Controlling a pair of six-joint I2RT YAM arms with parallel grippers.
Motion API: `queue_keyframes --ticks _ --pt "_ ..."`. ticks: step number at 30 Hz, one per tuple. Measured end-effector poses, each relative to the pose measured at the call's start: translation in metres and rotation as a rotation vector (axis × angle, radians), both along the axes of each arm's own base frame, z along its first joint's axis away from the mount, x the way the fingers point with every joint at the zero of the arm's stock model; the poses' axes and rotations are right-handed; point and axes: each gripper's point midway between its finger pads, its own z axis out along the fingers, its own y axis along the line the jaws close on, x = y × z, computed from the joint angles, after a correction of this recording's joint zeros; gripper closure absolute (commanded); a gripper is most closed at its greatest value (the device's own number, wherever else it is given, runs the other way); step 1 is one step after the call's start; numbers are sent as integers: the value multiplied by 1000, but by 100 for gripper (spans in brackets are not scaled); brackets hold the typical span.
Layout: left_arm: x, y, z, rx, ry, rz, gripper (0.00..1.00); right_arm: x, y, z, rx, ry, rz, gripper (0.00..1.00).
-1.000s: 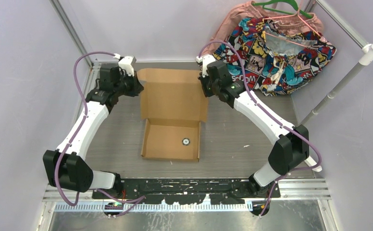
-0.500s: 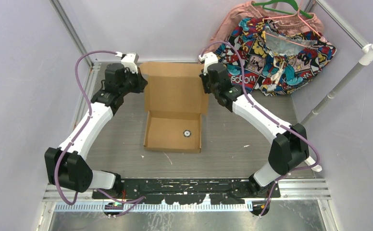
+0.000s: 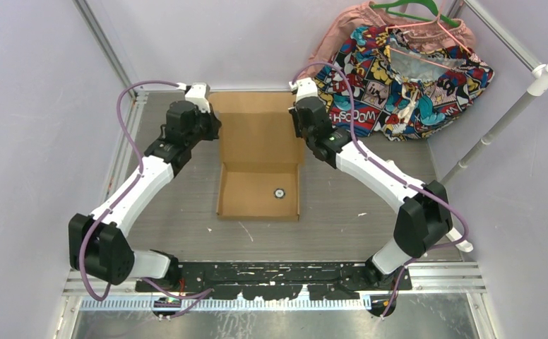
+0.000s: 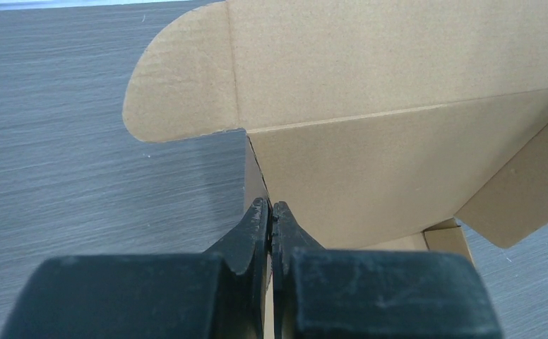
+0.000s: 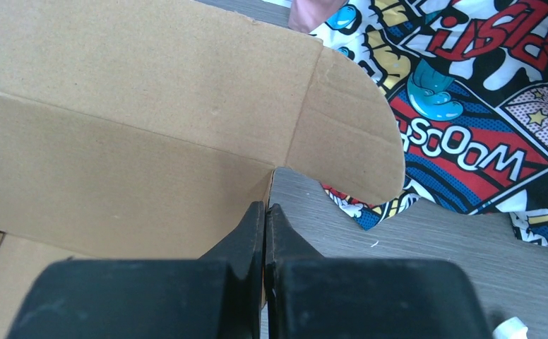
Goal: Fold the paper box
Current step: Close the paper box at the center of the board.
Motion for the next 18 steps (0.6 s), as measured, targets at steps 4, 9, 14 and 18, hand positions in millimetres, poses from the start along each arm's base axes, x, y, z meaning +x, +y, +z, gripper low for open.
queue_keyframes --ticks 4,9,14,18 --pt "-6 -2 3 8 -18 18 98 -2 0 1 -1 -7 -37 99" --pt "-12 3 1 13 -31 46 99 -6 3 2 4 -15 -64 99" --pt "-19 11 -2 13 -54 77 97 -14 10 3 5 -30 -72 99" --pt "-27 15 -2 9 -72 86 96 -24 13 4 10 -39 -73 99"
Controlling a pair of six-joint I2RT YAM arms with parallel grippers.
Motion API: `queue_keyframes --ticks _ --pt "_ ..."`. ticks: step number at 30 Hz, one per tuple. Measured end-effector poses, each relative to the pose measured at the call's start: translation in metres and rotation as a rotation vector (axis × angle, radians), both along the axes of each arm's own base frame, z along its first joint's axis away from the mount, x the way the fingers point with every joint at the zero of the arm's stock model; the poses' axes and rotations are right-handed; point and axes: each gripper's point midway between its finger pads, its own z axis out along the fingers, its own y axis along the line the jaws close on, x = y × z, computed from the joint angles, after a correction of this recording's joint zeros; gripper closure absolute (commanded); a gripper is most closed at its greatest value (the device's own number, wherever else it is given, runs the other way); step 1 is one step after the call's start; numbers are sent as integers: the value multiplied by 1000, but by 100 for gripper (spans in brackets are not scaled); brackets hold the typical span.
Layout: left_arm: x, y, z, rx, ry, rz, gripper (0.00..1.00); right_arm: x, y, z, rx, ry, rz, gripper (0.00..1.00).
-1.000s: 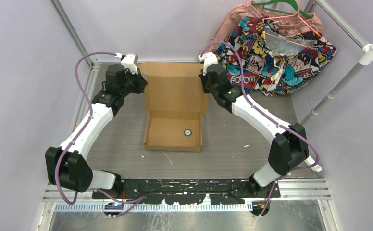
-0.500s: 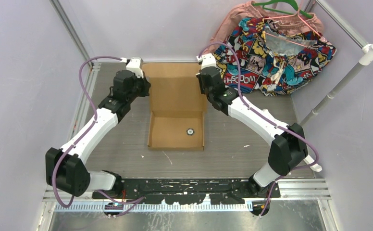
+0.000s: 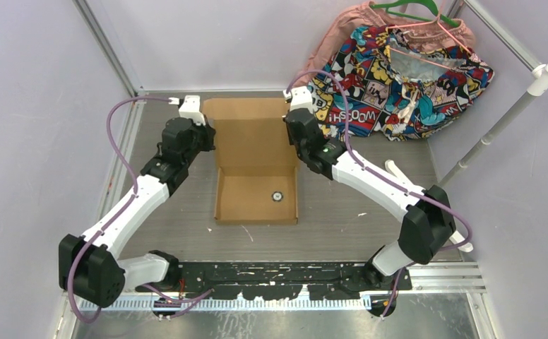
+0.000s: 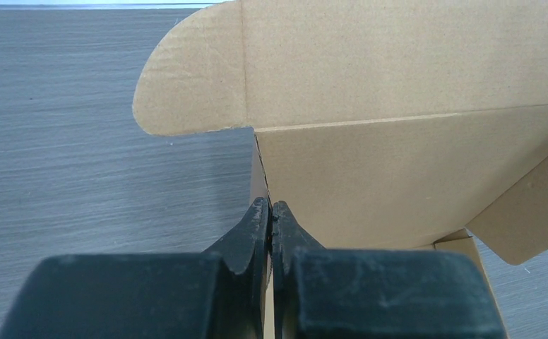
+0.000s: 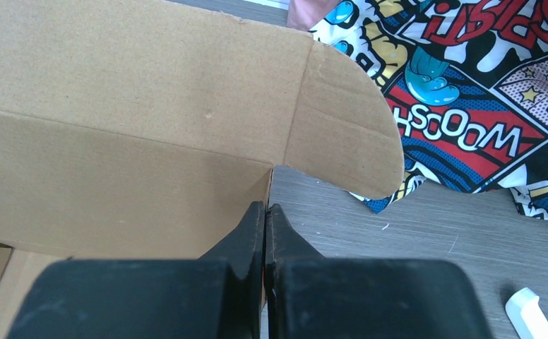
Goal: Fold the paper box
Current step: Close the paper box at the center of the board.
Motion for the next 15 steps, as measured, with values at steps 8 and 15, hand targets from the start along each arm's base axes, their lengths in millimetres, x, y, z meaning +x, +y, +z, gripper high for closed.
queue_keyframes --ticks 8,15 --pt "-7 2 0 -25 -37 9 95 -14 0 1 12 -31 -16 99" --pt "-18 6 0 -50 -55 15 95 -25 2 1 16 -46 -19 99"
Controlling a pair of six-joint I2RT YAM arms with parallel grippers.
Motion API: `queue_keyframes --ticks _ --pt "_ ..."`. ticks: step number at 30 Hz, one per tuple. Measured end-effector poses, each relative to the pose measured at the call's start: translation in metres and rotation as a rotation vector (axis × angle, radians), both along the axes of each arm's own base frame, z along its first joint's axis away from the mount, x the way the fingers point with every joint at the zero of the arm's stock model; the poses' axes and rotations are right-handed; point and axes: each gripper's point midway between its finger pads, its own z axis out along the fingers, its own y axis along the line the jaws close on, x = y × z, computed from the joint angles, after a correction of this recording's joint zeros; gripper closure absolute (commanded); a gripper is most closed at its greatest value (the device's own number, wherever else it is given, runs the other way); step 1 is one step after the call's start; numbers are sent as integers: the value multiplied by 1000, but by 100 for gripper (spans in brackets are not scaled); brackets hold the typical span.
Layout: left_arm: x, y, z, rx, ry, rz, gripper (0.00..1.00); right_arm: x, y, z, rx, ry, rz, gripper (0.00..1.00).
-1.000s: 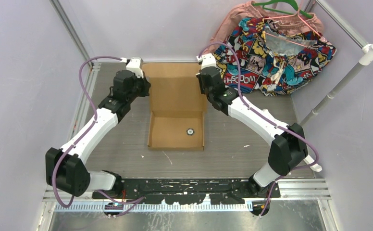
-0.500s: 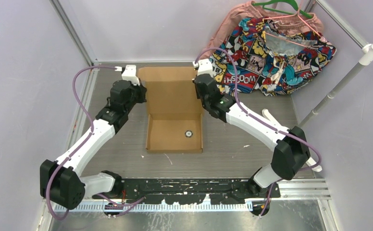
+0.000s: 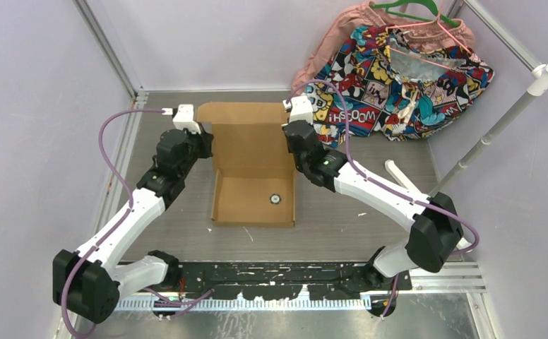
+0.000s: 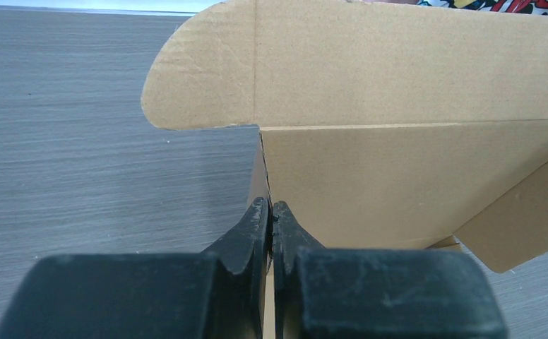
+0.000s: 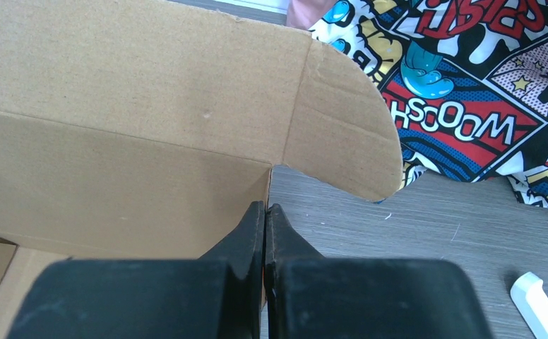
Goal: Fold the paper box
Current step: Close the paper box at the center of the board.
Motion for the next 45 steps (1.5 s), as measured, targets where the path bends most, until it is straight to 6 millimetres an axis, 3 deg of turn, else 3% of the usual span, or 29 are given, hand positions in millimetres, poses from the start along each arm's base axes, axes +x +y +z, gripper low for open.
queue_keyframes --ticks 29,36,45 --pt "-35 17 -1 -38 -43 30 93 -24 16 0 29 -44 1 99" --pt "-33 16 -2 -41 -39 31 93 -27 16 1 25 -50 -19 99" --pt "-4 7 -3 -15 -16 37 93 -9 14 -3 -28 -71 -56 99"
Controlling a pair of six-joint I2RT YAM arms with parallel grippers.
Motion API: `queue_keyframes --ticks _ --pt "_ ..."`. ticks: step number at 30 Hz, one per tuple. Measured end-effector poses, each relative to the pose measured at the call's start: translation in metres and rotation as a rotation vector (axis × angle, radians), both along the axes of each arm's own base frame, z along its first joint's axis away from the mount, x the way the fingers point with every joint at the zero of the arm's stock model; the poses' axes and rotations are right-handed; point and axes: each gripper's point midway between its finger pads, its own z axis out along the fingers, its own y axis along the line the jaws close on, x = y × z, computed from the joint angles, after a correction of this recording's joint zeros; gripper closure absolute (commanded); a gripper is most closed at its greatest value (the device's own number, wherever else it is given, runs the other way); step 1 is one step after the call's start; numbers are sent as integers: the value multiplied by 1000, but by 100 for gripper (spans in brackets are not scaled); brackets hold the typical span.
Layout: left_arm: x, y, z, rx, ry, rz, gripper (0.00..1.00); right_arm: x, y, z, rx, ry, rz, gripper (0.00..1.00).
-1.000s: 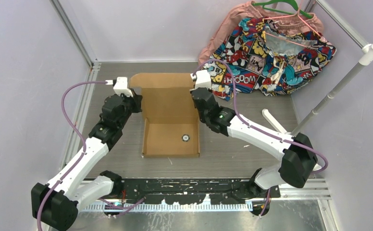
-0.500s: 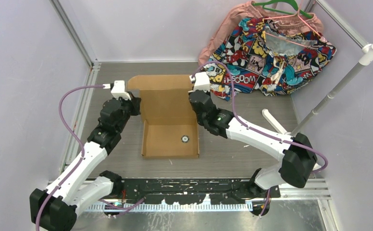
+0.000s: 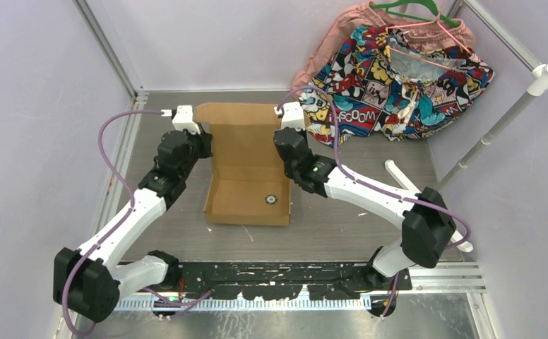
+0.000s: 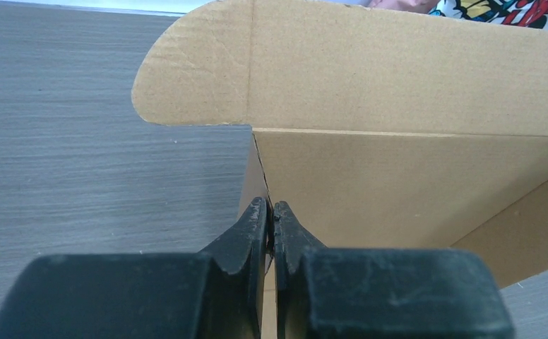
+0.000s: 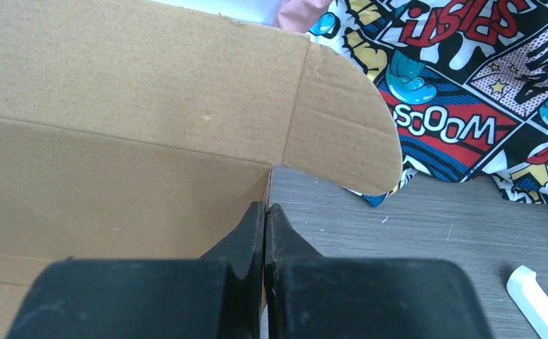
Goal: Fold the paper box
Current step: Close the paper box at the center of the board.
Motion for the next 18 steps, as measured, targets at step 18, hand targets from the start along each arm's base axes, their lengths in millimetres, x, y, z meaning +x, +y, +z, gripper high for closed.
queue_keyframes --ticks 18 --pt "62 -32 5 13 -11 -45 93 75 -38 6 68 -19 -46 99"
